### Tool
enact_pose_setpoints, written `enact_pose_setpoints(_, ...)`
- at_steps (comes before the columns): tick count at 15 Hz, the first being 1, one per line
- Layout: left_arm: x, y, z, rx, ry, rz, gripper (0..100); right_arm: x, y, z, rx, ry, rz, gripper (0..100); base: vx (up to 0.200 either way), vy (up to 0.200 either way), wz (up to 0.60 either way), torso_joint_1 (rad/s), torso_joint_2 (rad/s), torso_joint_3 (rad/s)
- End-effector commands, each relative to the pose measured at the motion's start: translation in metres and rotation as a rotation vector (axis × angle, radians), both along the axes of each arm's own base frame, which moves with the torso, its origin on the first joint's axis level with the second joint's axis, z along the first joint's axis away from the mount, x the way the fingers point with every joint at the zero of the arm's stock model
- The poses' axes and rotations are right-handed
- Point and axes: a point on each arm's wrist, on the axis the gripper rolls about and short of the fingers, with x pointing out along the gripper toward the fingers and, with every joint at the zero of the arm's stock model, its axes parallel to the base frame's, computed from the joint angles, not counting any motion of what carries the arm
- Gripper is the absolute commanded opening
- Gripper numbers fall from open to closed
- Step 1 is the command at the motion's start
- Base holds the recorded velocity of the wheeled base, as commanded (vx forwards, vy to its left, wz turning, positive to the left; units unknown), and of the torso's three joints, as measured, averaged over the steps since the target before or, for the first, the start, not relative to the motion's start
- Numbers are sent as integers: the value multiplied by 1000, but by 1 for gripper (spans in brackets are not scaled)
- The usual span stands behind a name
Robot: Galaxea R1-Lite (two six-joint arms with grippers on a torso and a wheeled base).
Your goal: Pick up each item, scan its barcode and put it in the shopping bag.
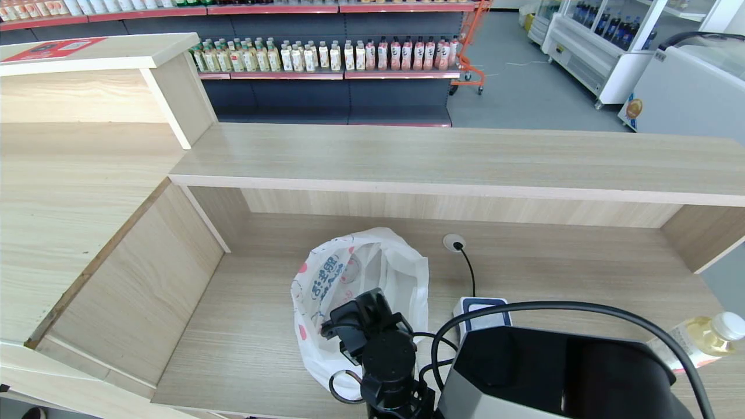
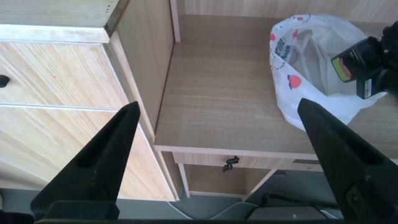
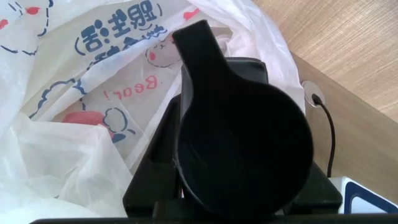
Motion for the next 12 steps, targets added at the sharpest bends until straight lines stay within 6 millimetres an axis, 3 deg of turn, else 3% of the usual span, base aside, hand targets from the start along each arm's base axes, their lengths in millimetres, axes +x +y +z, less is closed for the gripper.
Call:
enact_pose_setpoints(1, 0, 0, 0, 0, -1, 1, 100, 2, 2, 4, 15, -10, -1, 0, 0, 0, 0, 0, 0, 0)
enact_pose_setpoints(5, 0, 0, 0, 0, -1, 1, 100, 3, 10, 8, 39, -28, 8, 0, 0, 0, 0, 0, 0, 0)
enact_pose_setpoints(12, 0, 0, 0, 0, -1, 1, 100, -6, 16, -11, 14, -10, 22, 0, 0, 0, 0, 0, 0, 0)
